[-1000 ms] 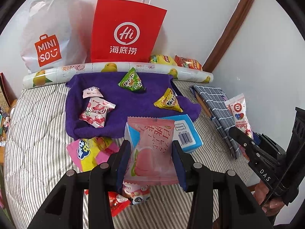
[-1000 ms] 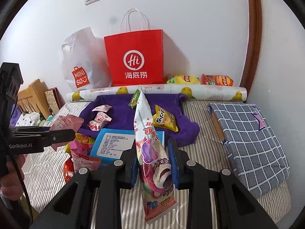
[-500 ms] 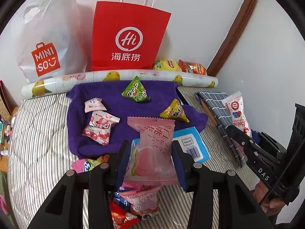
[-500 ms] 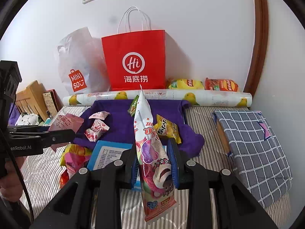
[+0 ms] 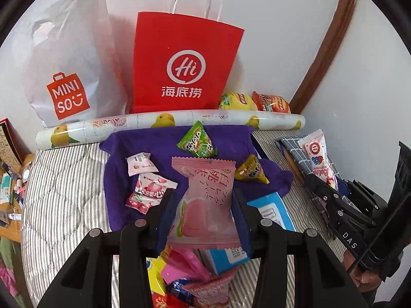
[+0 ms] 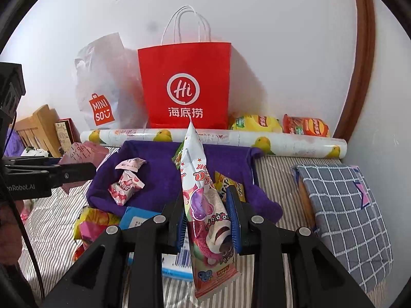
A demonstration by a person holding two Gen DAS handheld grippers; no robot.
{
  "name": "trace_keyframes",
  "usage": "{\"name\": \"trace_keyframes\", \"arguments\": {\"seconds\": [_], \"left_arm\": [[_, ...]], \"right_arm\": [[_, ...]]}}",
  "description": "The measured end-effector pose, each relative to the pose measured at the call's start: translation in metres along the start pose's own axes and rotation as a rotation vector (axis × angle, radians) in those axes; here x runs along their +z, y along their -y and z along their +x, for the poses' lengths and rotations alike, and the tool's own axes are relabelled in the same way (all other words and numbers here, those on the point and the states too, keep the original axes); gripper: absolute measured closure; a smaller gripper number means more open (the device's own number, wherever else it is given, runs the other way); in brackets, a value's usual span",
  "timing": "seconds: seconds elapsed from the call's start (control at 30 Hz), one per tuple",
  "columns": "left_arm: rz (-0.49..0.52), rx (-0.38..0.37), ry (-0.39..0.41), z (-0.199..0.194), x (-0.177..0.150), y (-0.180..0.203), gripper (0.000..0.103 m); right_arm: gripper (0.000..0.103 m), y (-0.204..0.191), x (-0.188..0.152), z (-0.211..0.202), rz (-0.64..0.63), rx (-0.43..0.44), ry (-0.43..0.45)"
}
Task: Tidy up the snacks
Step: 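Carry the lollipop bag and peach candy bag over the purple towel with both grippers, then open both grippers to drop the two bags onto the purple towel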
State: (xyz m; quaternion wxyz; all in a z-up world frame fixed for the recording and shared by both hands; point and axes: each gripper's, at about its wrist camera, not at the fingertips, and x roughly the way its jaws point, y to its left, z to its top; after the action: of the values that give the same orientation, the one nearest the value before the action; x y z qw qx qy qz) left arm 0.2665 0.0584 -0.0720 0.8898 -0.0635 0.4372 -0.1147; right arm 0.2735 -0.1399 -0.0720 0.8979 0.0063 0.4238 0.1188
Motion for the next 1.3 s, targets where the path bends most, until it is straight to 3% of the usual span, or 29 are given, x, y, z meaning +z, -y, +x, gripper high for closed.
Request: {"name": "trace_keyframes", "arguments": {"seconds": [0.27,0.4,0.67,1.03,1.3], "left_arm": [[0.011,0.026,0.000,0.009,0.021,-0.009,0.061],[0.006,-0.003,-0.014,0.014,0.032,-0.012,0.061],[0.012,0.059,-0.007,0.038,0.049,-0.021,0.061],[-0.036,0.114,-0.119,0.098,0.046,-0.053,0.061],[-0.041,0.121,-0.187,0.126,0.037,-0.052,0.061]], "right_arm": [[0.075,0.001,0.014,0.014,0.023,0.010,0.017],[0.075,0.000,0.024,0.025,0.032,0.018,0.018],[0.075,-0.008,0.036,0.054,0.031,0.036,0.006],[0.075,-0.018,0.018,0.127,0.006,0.116,-0.124],[0.075,-0.022,0.001,0.143,-0.012,0.139,-0.186]]}}
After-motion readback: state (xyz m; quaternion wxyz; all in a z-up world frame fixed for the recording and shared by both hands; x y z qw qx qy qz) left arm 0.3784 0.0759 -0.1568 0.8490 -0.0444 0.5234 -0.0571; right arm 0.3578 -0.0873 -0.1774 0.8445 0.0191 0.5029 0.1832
